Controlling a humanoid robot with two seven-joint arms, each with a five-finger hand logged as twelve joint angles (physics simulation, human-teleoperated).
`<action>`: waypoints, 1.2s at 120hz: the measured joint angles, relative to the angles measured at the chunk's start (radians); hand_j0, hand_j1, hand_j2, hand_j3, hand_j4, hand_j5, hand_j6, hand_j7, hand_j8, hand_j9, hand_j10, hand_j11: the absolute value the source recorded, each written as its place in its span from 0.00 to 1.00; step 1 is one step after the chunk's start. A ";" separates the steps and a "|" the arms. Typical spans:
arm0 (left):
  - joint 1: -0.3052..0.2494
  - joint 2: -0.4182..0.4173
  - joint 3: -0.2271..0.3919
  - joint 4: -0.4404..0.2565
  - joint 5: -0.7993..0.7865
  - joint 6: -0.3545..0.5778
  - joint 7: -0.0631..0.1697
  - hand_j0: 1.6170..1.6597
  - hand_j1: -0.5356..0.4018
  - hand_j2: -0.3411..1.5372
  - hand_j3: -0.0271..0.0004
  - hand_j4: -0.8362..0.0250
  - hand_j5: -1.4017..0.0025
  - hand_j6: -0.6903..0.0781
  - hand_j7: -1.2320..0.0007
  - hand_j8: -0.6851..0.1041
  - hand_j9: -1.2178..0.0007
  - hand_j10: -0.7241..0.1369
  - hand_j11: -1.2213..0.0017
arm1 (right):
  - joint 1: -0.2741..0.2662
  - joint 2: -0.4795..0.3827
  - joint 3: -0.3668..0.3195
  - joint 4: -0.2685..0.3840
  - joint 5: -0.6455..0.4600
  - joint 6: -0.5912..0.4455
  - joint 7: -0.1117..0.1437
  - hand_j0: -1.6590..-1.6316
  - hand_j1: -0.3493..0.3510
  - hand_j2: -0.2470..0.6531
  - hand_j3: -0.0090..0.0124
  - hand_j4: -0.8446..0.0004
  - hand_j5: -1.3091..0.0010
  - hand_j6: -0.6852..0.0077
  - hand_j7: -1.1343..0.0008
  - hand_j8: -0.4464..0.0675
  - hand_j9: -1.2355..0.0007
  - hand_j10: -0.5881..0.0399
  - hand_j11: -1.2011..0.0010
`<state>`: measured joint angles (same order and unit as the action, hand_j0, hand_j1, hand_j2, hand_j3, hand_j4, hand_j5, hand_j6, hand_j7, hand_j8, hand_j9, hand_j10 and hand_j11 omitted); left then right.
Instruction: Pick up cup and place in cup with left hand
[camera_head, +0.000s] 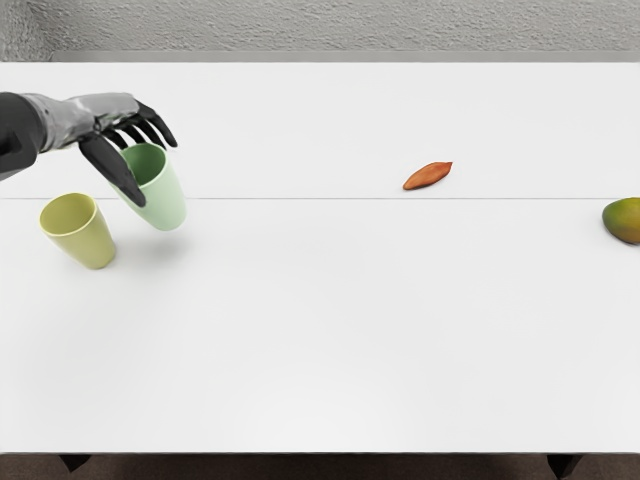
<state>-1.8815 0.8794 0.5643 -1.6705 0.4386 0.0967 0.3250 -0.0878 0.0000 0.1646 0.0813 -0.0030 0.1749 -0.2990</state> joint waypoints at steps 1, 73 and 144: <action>-0.002 0.004 0.000 0.000 0.000 -0.004 0.000 0.94 0.43 0.30 0.99 0.43 0.55 0.40 0.49 0.47 0.50 0.38 0.49 | 0.000 0.000 0.000 0.000 0.000 0.000 0.000 0.04 0.00 0.27 0.42 1.00 1.00 0.99 1.00 0.87 1.00 0.94 1.00; -0.120 0.222 -0.004 -0.002 0.000 -0.227 0.001 0.94 0.43 0.30 0.99 0.42 0.55 0.38 0.49 0.45 0.48 0.37 0.48 | 0.000 0.000 0.000 0.000 0.000 0.000 0.000 0.04 0.00 0.27 0.42 1.00 1.00 0.99 1.00 0.87 1.00 0.94 1.00; -0.109 0.341 -0.001 0.009 0.022 -0.222 0.000 0.93 0.44 0.29 0.99 0.42 0.55 0.38 0.49 0.45 0.48 0.36 0.48 | 0.000 0.000 0.000 0.000 0.000 0.000 0.000 0.04 0.00 0.27 0.42 1.00 1.00 0.99 1.00 0.87 1.00 0.94 1.00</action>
<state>-1.9905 1.2202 0.5636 -1.6618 0.4605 -0.1254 0.3253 -0.0878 0.0000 0.1647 0.0813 -0.0030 0.1749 -0.2991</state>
